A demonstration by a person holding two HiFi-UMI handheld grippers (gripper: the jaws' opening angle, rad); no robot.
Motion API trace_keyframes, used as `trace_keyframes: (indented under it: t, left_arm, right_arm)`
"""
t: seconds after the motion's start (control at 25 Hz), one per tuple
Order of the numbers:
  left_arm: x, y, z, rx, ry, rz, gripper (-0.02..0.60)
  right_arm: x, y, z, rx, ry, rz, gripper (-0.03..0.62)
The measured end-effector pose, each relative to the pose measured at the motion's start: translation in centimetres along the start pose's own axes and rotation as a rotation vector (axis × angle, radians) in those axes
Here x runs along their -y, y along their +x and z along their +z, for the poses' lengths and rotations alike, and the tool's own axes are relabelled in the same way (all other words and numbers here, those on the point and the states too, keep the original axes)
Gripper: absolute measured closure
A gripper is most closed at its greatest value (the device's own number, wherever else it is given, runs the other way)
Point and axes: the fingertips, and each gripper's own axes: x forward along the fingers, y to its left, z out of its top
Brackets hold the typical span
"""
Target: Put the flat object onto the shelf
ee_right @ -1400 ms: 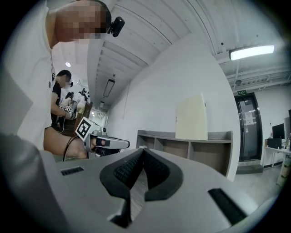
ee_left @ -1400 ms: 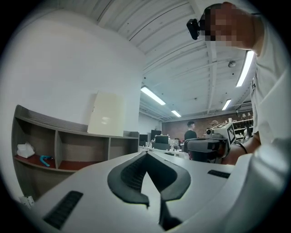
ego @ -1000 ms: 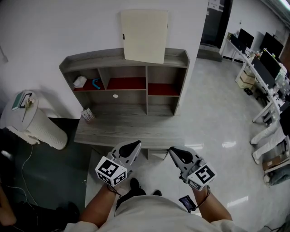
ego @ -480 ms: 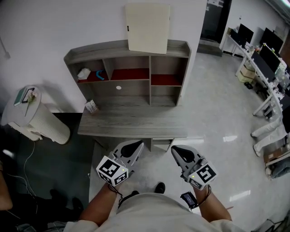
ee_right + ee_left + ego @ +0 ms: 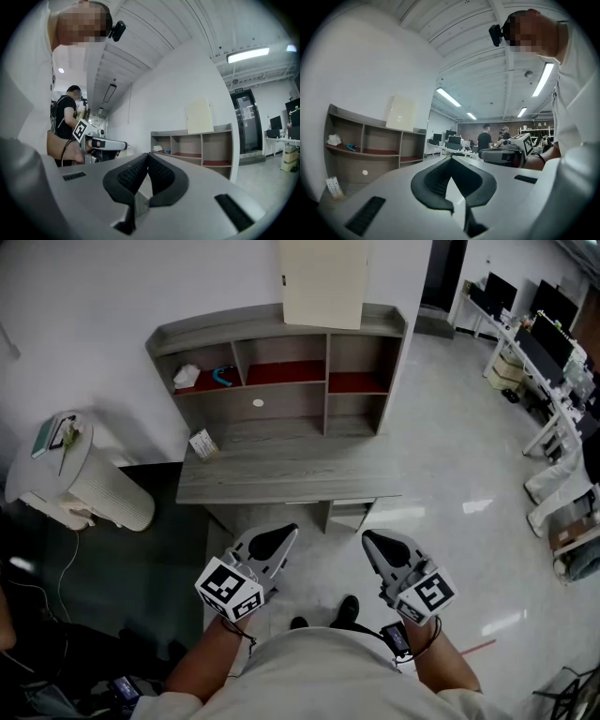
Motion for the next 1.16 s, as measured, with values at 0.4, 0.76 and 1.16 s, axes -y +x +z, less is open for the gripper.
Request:
trace_keyframes:
  t: [0.4, 0.76, 1.16]
  left_arm:
    - [-0.7, -5.9, -1.6, -0.005, -0.006, -0.037, 0.567]
    - [-1.5, -7.8, -1.3, 0.016, 0.001, -0.050, 0.567]
    - [-2.5, -8.3, -1.2, 0.022, -0.006, -0.049, 0.567]
  right_arm:
    - [-5.9, 1.4, -0.3, 0.014, 0.017, -0.042, 0.574]
    - [-7.5, 2.5, -0.2, 0.007, 0.006, -0.054, 0.574]
    - [-7.9, 3.5, -0.1, 0.001, 0.000, -0.052, 0.574]
